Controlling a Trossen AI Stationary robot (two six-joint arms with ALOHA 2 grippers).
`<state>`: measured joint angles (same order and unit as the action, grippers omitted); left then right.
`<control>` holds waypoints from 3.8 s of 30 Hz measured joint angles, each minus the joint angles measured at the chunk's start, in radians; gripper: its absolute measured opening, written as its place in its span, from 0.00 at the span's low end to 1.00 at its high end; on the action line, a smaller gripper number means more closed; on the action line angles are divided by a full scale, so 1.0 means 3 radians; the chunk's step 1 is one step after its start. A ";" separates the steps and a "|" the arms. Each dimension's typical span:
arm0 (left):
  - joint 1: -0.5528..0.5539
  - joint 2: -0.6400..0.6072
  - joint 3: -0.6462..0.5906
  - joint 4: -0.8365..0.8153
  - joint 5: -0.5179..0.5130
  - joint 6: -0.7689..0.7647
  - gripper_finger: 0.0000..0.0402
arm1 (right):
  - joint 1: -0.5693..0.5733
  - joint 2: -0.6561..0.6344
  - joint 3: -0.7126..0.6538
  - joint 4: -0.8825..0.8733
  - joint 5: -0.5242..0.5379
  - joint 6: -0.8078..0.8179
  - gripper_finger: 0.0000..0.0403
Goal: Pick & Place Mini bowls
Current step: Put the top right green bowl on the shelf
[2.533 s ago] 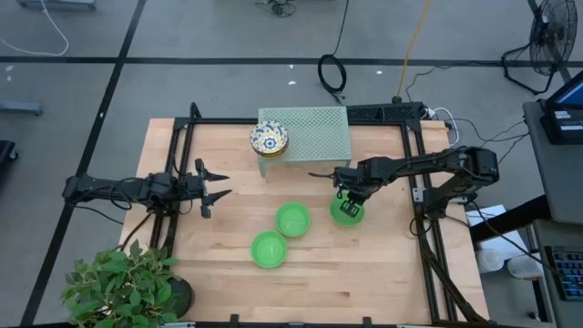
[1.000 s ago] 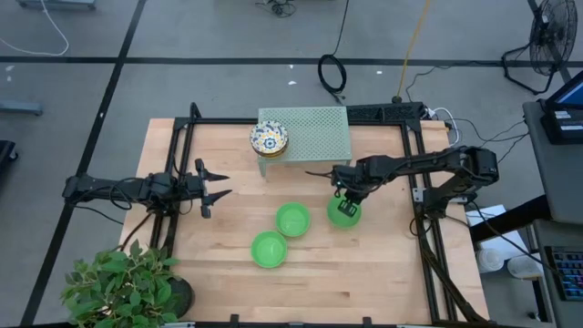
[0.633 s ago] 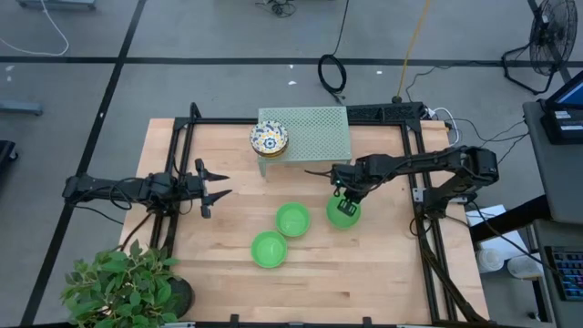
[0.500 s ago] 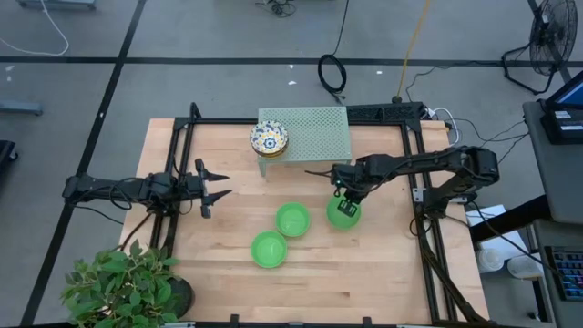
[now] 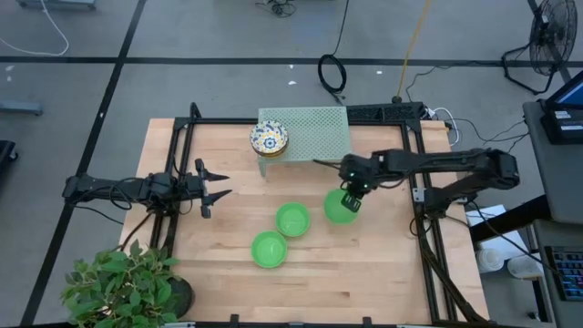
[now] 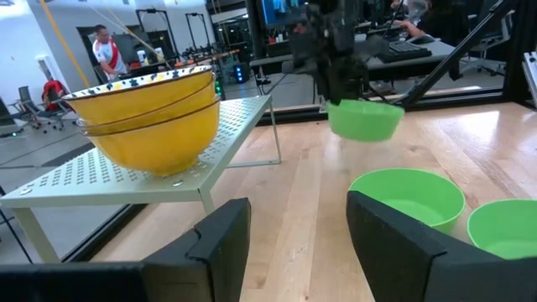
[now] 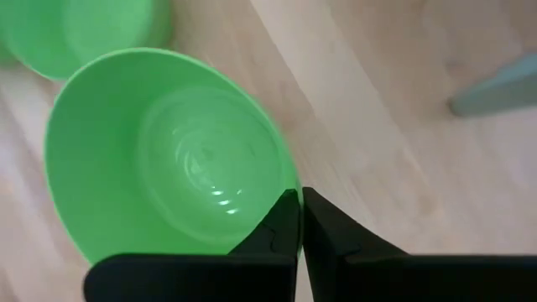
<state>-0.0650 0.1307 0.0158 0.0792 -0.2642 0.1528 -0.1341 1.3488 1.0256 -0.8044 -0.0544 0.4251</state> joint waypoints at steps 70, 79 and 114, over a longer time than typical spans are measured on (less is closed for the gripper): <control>0.0001 0.0000 0.0001 0.0000 0.0000 0.0000 0.50 | -0.2145 0.1116 0.3065 -0.0983 -0.0524 -0.0940 0.00; 0.0000 0.0001 0.0001 0.0000 0.0000 0.0000 0.50 | -0.2145 0.1115 0.2868 -0.1200 -0.0525 -0.0871 0.00; 0.0000 0.0001 0.0001 -0.0001 0.0000 0.0000 0.50 | -0.2166 0.1116 0.2206 -0.1012 -0.0522 -0.0870 0.00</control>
<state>-0.0649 0.1308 0.0162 0.0788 -0.2642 0.1528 -0.7837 1.6836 1.6875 -1.1080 -0.2110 0.1640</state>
